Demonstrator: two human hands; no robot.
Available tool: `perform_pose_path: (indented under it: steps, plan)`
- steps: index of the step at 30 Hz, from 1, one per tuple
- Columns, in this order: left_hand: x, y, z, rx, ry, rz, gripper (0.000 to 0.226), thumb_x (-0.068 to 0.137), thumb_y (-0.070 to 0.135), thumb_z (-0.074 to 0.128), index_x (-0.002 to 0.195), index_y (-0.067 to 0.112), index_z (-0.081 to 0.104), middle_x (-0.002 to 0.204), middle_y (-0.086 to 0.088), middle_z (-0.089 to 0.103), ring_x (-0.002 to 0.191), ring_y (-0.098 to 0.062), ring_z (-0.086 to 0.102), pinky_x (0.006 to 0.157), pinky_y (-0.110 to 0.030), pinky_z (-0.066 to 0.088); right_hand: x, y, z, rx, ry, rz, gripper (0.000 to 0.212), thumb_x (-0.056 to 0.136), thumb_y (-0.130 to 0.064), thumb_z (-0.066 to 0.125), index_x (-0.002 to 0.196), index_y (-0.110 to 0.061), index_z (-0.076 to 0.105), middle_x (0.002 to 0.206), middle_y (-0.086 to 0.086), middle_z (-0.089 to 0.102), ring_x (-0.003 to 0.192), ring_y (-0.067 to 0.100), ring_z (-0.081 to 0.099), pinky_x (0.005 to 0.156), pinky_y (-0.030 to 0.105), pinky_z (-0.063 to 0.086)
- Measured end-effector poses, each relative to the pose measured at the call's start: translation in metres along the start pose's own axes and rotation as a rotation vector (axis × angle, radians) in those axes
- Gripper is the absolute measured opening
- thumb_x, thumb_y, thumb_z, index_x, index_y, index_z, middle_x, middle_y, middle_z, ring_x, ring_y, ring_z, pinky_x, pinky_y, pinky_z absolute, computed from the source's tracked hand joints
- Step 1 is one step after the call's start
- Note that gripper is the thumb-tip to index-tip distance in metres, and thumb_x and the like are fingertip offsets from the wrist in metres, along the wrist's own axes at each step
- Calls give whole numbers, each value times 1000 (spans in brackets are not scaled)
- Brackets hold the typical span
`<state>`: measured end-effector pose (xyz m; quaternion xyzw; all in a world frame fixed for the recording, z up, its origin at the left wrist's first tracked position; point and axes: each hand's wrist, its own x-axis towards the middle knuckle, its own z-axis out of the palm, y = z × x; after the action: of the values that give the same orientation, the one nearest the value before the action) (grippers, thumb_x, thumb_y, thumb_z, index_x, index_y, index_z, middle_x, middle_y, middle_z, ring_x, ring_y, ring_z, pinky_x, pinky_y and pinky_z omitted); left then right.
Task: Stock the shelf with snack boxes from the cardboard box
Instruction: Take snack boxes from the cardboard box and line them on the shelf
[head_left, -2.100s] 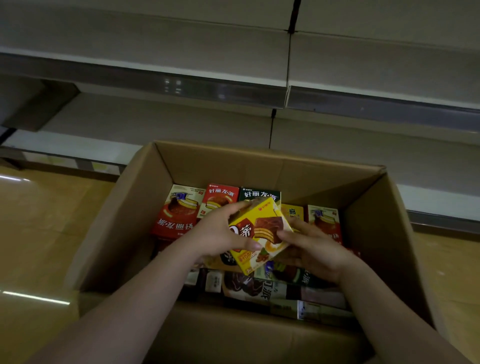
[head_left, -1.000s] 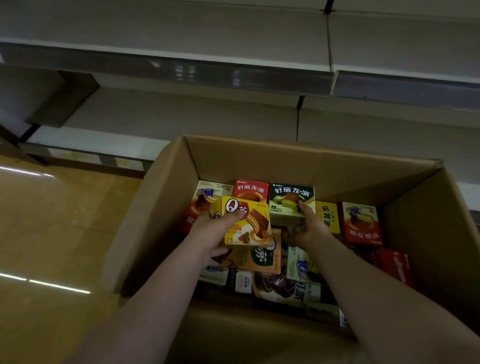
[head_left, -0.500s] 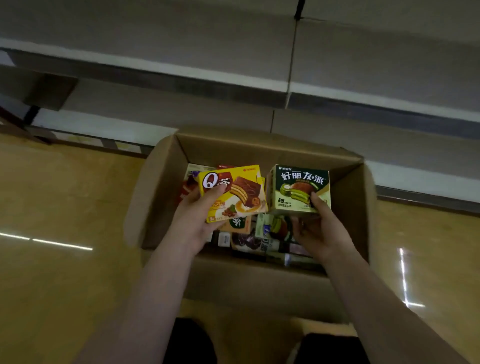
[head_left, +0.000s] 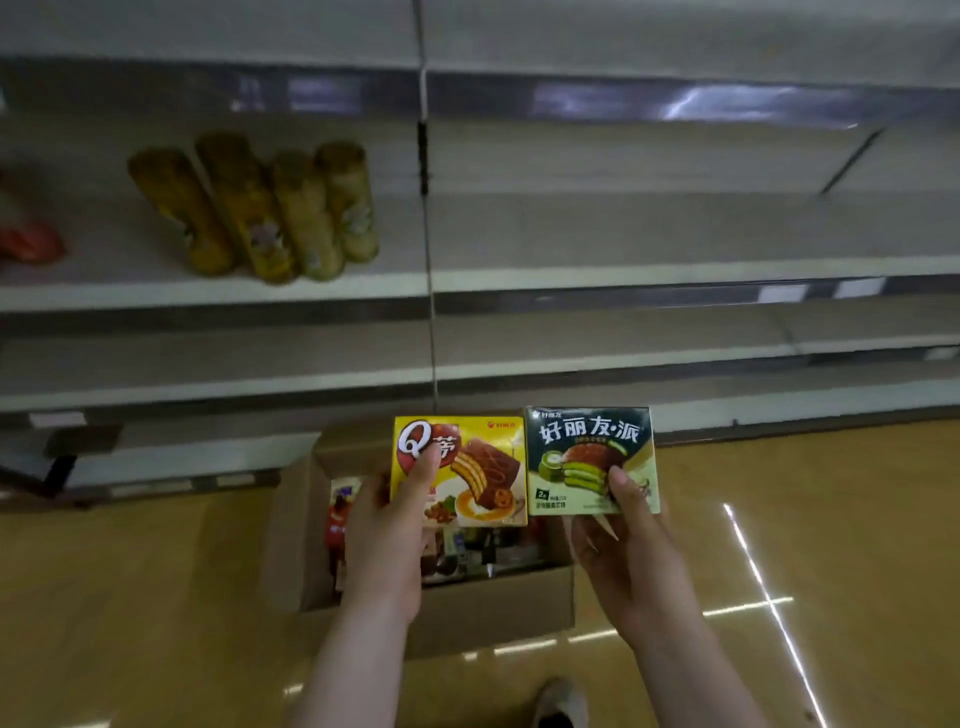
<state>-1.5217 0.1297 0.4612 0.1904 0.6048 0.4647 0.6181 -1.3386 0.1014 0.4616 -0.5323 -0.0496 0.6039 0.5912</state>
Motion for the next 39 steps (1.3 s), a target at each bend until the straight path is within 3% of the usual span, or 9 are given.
perform_pose_path:
  steps: [3, 8, 11, 18, 22, 29, 32, 35, 39]
  plan:
    - [-27, 43, 17, 55, -64, 30, 30, 77, 42, 75, 95, 23, 62, 93, -2, 73, 90, -20, 69, 86, -40, 53, -45, -25, 11, 76, 70, -104, 52, 70, -28, 69, 120, -20, 58, 94, 3, 73, 85, 21, 69, 72, 33, 50]
    - [-58, 93, 61, 57, -257, 118, 12, 87, 28, 68, 94, 18, 68, 80, 2, 75, 75, -13, 71, 76, -35, 54, -87, -69, 11, 158, 103, -203, 27, 87, -25, 63, 114, -23, 59, 102, 5, 71, 94, 22, 68, 72, 34, 51]
    - [-81, 115, 98, 30, -435, 138, 9, 92, 17, 58, 88, 14, 66, 73, -1, 72, 68, -12, 68, 65, -31, 54, -102, -111, -5, 189, 143, -301, 19, 89, -24, 62, 107, -19, 62, 104, 7, 71, 102, 24, 65, 83, 37, 50]
    - [-133, 144, 213, 64, -711, 309, 13, 86, 19, 63, 98, 15, 67, 87, -5, 74, 82, -19, 68, 78, -40, 55, -117, -225, -64, 67, 80, -564, 19, 83, -28, 65, 99, -18, 66, 95, -1, 74, 103, 17, 65, 94, 36, 46]
    - [-160, 153, 298, 22, -704, 402, 9, 92, 19, 60, 98, 16, 65, 86, -3, 71, 82, -18, 66, 82, -40, 56, -108, -315, -95, -45, 53, -626, 21, 87, -27, 64, 104, -14, 65, 100, 2, 73, 103, 18, 64, 94, 35, 49]
    - [-189, 175, 433, -9, -651, 478, 33, 93, 18, 59, 125, 8, 55, 91, -6, 70, 77, -19, 69, 80, -45, 57, -73, -481, -134, -351, -10, -713, 20, 87, -34, 66, 96, -17, 62, 102, 1, 68, 106, 19, 60, 99, 36, 45]
    - [-184, 183, 470, 37, -612, 519, 41, 92, 16, 60, 131, 9, 50, 94, -5, 69, 76, -17, 69, 72, -38, 58, -46, -526, -141, -419, -77, -696, 28, 87, -32, 67, 106, -12, 62, 101, 1, 69, 99, 16, 62, 89, 30, 49]
    - [-171, 193, 500, 53, -573, 548, 46, 91, 16, 63, 133, 9, 46, 101, -7, 68, 83, -20, 68, 79, -42, 57, -14, -564, -143, -460, -147, -648, 39, 85, -27, 70, 116, -8, 56, 107, 6, 68, 93, 15, 65, 78, 27, 54]
    - [-144, 221, 554, 83, -562, 650, 43, 90, 17, 63, 131, 12, 50, 105, -7, 68, 88, -21, 67, 81, -43, 56, 38, -620, -136, -484, -205, -688, 48, 83, -26, 73, 123, -13, 51, 115, 9, 65, 103, 24, 64, 93, 39, 53]
